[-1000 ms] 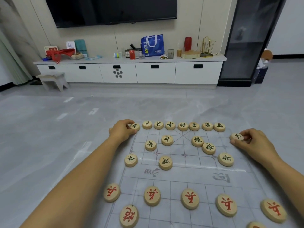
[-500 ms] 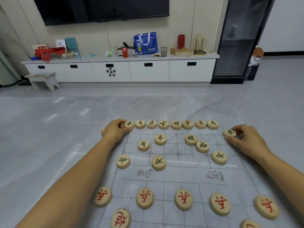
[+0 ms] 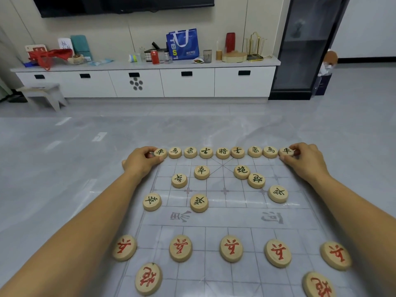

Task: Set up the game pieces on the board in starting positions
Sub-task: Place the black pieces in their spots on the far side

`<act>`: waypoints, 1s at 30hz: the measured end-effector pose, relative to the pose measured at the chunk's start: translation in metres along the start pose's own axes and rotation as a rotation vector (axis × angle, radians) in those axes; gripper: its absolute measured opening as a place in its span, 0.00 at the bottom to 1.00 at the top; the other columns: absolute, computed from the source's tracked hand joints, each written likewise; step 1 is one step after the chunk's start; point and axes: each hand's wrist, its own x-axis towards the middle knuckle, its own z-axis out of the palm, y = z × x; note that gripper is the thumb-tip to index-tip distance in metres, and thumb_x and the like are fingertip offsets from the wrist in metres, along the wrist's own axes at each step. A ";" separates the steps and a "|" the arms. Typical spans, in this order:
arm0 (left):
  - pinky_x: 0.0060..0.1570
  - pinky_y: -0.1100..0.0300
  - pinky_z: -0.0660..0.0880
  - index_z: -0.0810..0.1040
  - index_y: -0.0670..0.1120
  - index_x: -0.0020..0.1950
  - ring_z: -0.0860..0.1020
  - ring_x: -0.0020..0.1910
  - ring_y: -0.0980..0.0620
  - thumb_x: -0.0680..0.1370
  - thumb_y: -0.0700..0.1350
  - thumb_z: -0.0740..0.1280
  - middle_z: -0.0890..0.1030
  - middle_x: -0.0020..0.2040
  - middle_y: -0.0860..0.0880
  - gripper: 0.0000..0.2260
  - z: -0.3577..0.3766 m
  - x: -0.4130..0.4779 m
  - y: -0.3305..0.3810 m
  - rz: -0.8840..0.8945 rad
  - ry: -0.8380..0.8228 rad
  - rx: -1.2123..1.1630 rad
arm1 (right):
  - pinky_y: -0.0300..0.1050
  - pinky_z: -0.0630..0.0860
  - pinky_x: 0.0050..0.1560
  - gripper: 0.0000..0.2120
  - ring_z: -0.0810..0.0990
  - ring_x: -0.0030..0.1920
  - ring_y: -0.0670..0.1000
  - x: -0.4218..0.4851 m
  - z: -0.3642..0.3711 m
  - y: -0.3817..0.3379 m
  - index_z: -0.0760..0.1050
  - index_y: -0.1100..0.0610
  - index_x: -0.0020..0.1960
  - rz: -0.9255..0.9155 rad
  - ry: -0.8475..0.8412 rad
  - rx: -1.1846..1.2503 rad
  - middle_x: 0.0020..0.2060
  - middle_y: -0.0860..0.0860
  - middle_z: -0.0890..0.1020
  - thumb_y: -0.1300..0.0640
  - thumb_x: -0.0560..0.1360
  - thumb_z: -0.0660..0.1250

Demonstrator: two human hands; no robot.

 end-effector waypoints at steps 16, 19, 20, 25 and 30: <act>0.55 0.52 0.63 0.78 0.53 0.57 0.73 0.49 0.52 0.71 0.52 0.71 0.76 0.43 0.53 0.15 0.000 0.001 -0.002 0.020 0.017 0.027 | 0.52 0.72 0.56 0.23 0.74 0.59 0.59 -0.002 0.000 0.000 0.71 0.59 0.63 0.010 0.036 0.021 0.60 0.60 0.72 0.47 0.73 0.66; 0.55 0.52 0.64 0.78 0.52 0.59 0.72 0.49 0.52 0.72 0.52 0.71 0.76 0.45 0.52 0.16 0.000 0.000 -0.002 0.025 0.021 0.038 | 0.52 0.72 0.56 0.24 0.74 0.59 0.59 -0.001 0.000 0.000 0.71 0.59 0.64 0.015 0.034 0.011 0.60 0.60 0.72 0.46 0.73 0.66; 0.55 0.52 0.64 0.78 0.52 0.59 0.72 0.49 0.52 0.72 0.52 0.71 0.76 0.46 0.52 0.16 0.000 0.000 -0.002 0.026 0.021 0.039 | 0.53 0.72 0.56 0.24 0.73 0.59 0.59 -0.001 0.000 0.000 0.71 0.59 0.64 0.015 0.033 0.009 0.60 0.60 0.72 0.46 0.73 0.66; 0.54 0.53 0.63 0.77 0.52 0.60 0.72 0.49 0.52 0.72 0.52 0.71 0.76 0.46 0.52 0.17 -0.001 -0.001 -0.001 0.023 0.015 0.030 | 0.53 0.72 0.57 0.23 0.73 0.59 0.59 -0.001 0.001 0.000 0.71 0.59 0.63 0.014 0.030 0.017 0.60 0.60 0.72 0.46 0.73 0.66; 0.52 0.56 0.61 0.76 0.51 0.61 0.72 0.49 0.53 0.72 0.51 0.71 0.75 0.42 0.53 0.19 -0.001 -0.002 -0.002 0.028 0.012 0.009 | 0.54 0.72 0.59 0.23 0.73 0.60 0.59 -0.002 0.000 0.000 0.71 0.59 0.63 0.023 0.027 0.027 0.60 0.60 0.72 0.48 0.73 0.66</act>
